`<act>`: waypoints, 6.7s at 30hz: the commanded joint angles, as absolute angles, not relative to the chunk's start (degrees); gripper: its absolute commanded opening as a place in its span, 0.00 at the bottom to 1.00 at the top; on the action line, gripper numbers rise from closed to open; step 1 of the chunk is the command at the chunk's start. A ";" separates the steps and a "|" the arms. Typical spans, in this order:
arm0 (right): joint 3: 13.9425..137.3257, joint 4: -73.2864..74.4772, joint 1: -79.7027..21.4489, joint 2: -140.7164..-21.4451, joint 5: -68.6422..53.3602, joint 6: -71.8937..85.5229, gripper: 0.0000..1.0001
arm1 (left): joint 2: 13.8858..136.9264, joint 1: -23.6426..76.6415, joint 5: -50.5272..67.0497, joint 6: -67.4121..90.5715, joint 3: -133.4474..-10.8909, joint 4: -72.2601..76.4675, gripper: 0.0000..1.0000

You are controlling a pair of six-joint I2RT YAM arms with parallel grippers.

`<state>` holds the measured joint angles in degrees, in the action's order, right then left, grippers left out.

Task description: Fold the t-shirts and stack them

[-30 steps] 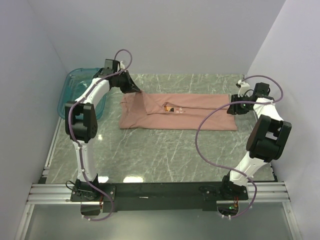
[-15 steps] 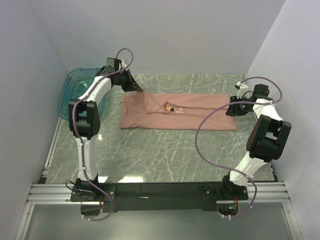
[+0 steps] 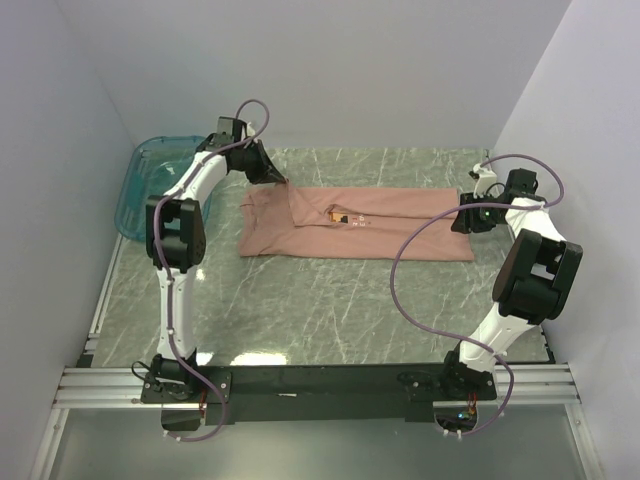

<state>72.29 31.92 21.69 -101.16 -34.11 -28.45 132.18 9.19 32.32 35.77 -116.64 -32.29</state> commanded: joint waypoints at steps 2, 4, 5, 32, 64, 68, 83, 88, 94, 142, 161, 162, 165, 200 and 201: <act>71.98 32.17 21.97 -100.11 -35.42 -29.62 0.45 | 134.91 9.05 33.05 35.95 -121.54 -32.69 0.00; 71.81 32.26 21.97 -99.85 -35.51 -29.62 0.45 | 136.22 8.97 33.57 35.51 -121.82 -32.26 0.14; 71.72 32.34 21.97 -99.76 -35.68 -29.79 0.45 | 136.58 8.79 33.31 35.33 -121.90 -31.82 0.23; 78.99 30.77 -26.96 -95.78 -28.51 -34.49 0.45 | 80.69 -0.53 25.16 32.43 -56.45 -23.55 0.65; 70.05 37.71 -18.90 -98.70 -37.97 -35.60 0.41 | 95.45 9.23 3.44 37.09 -58.53 -17.75 0.37; 70.49 38.06 -18.81 -99.05 -38.23 -35.42 0.41 | 94.66 9.58 0.18 35.95 -59.33 -19.77 0.36; 70.93 38.85 -13.19 -96.68 -36.12 -34.45 0.39 | 96.07 9.84 0.53 34.02 -60.29 -21.97 0.05; 70.75 38.67 -11.69 -95.80 -35.60 -33.84 0.38 | 93.96 9.84 -1.65 33.92 -59.86 -23.99 0.06; 74.70 39.47 -17.47 -97.03 -32.28 -34.62 0.39 | 87.38 9.84 0.52 34.54 -58.89 -24.43 0.49; 119.18 32.70 -43.42 -137.90 7.02 -20.13 0.28 | 61.96 8.26 -9.14 25.14 -50.27 -23.29 0.87; 119.09 30.32 -37.36 -133.51 12.39 -18.72 0.03 | 62.05 8.26 -8.70 25.22 -50.27 -23.12 0.86; 119.18 30.24 -37.01 -133.42 12.65 -18.63 0.02 | 62.14 8.26 -8.70 25.22 -50.19 -23.20 0.87; 120.32 29.71 -35.42 -133.59 13.80 -18.19 0.01 | 62.31 8.26 -8.61 25.23 -50.19 -23.20 0.87; 69.35 25.77 -29.43 -99.58 -21.65 -51.78 0.57 | 73.83 8.26 9.41 27.86 -50.36 -21.44 0.84; 68.82 24.19 -32.05 -99.93 -15.79 -51.07 0.57 | 73.65 8.26 9.14 27.77 -50.45 -21.62 0.84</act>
<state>70.52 35.59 -27.27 -100.55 -25.63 -52.42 74.41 8.34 7.86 27.46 -49.91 -23.05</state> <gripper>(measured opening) 0.575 0.843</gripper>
